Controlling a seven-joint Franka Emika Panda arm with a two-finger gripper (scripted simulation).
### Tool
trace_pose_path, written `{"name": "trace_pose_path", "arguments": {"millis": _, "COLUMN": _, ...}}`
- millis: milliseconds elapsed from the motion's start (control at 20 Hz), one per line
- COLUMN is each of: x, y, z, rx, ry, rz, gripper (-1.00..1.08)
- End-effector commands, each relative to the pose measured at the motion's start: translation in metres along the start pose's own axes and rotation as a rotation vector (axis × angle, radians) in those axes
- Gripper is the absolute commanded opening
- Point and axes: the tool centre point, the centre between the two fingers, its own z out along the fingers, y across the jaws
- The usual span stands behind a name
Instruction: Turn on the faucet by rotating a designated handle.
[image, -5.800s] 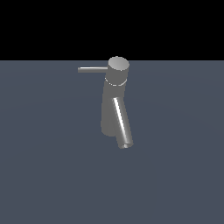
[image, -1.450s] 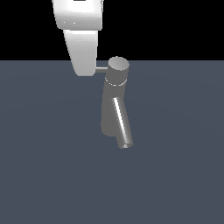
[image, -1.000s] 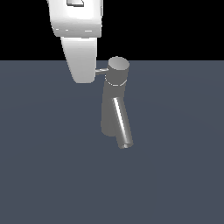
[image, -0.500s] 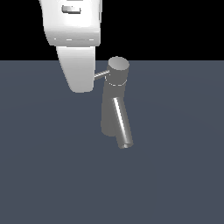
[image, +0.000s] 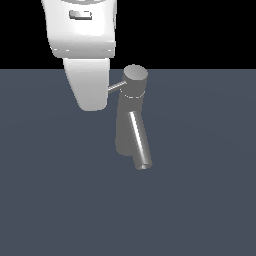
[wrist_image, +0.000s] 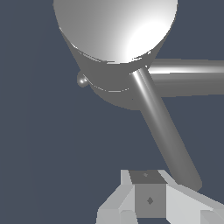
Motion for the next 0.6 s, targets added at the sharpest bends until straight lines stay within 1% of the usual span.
{"name": "trace_pose_path", "arguments": {"millis": 0, "x": 0.007, "y": 0.006, "z": 0.000, "rx": -0.004, "ry": 0.006, "rz": 0.011, "gripper": -1.00}}
{"name": "trace_pose_path", "arguments": {"millis": 550, "x": 0.018, "y": 0.020, "z": 0.000, "rx": -0.005, "ry": 0.007, "rz": 0.013, "gripper": -1.00}}
